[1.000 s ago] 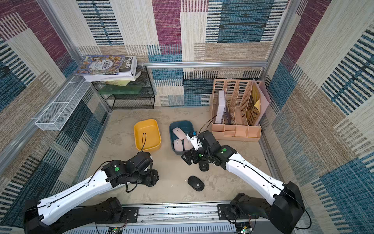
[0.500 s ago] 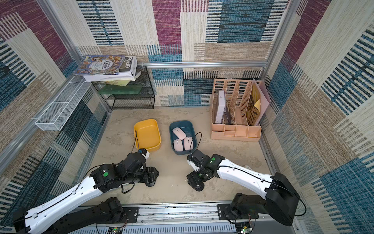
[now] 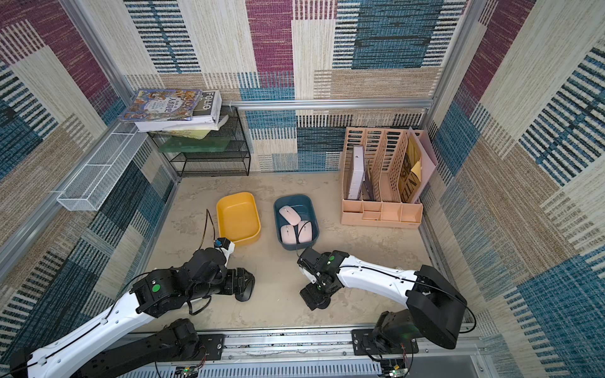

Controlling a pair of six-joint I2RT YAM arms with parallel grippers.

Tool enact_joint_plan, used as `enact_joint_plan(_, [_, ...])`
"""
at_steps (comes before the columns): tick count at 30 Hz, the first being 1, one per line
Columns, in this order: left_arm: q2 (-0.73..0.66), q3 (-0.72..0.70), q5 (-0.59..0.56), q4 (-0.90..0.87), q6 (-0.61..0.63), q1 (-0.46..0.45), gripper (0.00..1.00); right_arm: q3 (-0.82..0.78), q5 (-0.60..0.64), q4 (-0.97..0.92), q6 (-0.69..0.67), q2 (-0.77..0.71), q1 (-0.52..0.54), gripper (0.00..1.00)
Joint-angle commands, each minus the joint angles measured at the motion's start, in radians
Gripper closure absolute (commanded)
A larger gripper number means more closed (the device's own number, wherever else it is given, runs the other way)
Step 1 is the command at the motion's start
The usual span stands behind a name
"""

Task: Place the mice by color into the storage box
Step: Pick up the mouse from the center of the board.

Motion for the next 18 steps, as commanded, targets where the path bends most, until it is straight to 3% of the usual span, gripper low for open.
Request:
enact_joint_plan(1, [-0.008, 0.004, -0.03, -0.013, 0.013, 0.0, 0.17, 0.011, 0.007, 0.0, -0.011, 0.023, 0.01, 0.04])
enact_joint_plan(8, [-0.032, 0.009, -0.061, -0.025, 0.018, -0.001, 0.17, 0.015, 0.049, 0.007, -0.009, 0.098, 0.018, 0.01])
enact_joint_plan(13, [-0.044, 0.02, -0.085, -0.037, 0.029, 0.0, 0.16, 0.03, 0.067, 0.02, 0.007, 0.117, 0.019, 0.11])
enact_joint_plan(18, [-0.047, 0.039, -0.114, -0.056, 0.049, 0.002, 0.15, 0.03, 0.052, 0.039, -0.002, 0.134, 0.019, 0.29])
